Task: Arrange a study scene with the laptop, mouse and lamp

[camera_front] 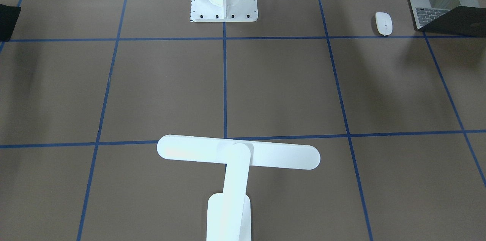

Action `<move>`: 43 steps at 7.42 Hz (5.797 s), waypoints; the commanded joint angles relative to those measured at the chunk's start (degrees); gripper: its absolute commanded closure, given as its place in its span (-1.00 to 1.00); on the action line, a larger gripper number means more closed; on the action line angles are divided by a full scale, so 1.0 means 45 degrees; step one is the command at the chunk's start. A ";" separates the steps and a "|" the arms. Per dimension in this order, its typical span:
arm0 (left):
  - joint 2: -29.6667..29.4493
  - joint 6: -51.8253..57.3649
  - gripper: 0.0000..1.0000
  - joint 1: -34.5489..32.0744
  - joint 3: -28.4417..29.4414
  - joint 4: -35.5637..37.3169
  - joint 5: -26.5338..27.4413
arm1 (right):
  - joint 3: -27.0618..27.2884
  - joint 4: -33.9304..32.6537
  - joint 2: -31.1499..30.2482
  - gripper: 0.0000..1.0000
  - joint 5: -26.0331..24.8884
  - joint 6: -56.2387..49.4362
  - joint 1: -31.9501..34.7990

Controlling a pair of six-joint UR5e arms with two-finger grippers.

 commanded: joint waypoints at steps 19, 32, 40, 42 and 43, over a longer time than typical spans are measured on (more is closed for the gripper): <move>0.1286 -0.4665 -0.80 0.2560 -0.2697 -0.0214 -0.0946 | 0.0647 -0.0020 -0.0620 -1.00 0.0047 0.0059 -0.0127; 0.1832 -0.4274 1.00 0.2599 -0.2692 -0.0335 -0.0770 | 0.1115 -0.0001 -0.0679 -1.00 0.0046 0.0860 -0.0167; -0.5600 -0.6590 1.00 0.4252 -0.6431 0.8422 -0.1393 | 0.0744 -0.0079 -0.0699 -1.00 0.0066 0.0879 -0.0323; -0.8449 -0.9125 1.00 0.6301 -0.5613 0.8443 -0.1415 | 0.0744 -0.0118 -0.0679 -1.00 0.0066 0.0899 -0.0342; -0.9544 -1.0297 1.00 0.7431 -0.5358 0.8443 -0.1318 | 0.0648 -0.0118 -0.0679 -1.00 0.0163 0.0899 -0.0342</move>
